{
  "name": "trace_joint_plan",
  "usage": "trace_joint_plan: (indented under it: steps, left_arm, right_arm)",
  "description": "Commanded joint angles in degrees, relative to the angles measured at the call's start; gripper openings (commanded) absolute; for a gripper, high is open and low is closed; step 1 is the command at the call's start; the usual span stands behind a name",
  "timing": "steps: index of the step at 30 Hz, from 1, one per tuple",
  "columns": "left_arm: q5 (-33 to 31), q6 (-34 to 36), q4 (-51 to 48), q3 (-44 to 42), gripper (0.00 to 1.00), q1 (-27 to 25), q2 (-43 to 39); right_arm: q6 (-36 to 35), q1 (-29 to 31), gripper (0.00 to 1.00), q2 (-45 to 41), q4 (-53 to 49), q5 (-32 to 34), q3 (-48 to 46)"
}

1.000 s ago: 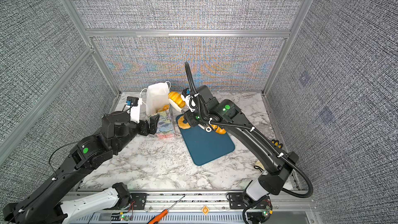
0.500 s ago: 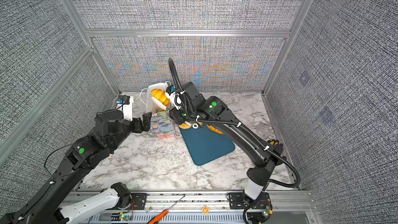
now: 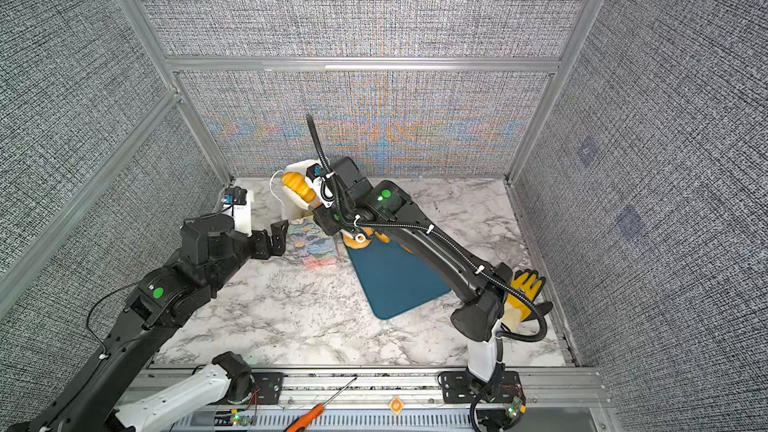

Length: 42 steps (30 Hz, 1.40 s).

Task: Place the fake bread into the paper bag
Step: 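Lower the knotted roll into the white paper bag and open the tongs, then move the empty tongs back over the tray with right gripper while left gripper draws back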

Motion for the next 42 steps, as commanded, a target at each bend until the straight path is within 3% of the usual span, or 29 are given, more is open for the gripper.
trace_joint_plan:
  steps: [1,8,16,24,42]
  left_arm:
    - [1.33,0.28,1.02,-0.50,1.00,0.68,-0.22]
    - [2.53,0.05,1.13,-1.30,1.00,1.43,-0.29]
    - [2.54,0.33,0.12,-0.53,0.99,1.69,0.17]
    - [3.01,0.43,-0.27,0.32,0.99,1.70,1.16]
    - [3.72,-1.16,0.19,0.69,0.99,1.75,1.20]
  right_arm:
    - [0.64,-0.35,0.49,0.99,0.03,1.46,1.34]
    - [0.77,-0.75,0.51,3.41,-2.06,1.85,3.52]
    - [0.84,-1.09,0.62,3.71,-3.05,2.51,3.78]
    - [0.63,-1.15,0.68,3.51,-3.89,3.25,3.84]
    - [-0.79,-1.41,0.71,-0.41,-3.12,3.53,1.10]
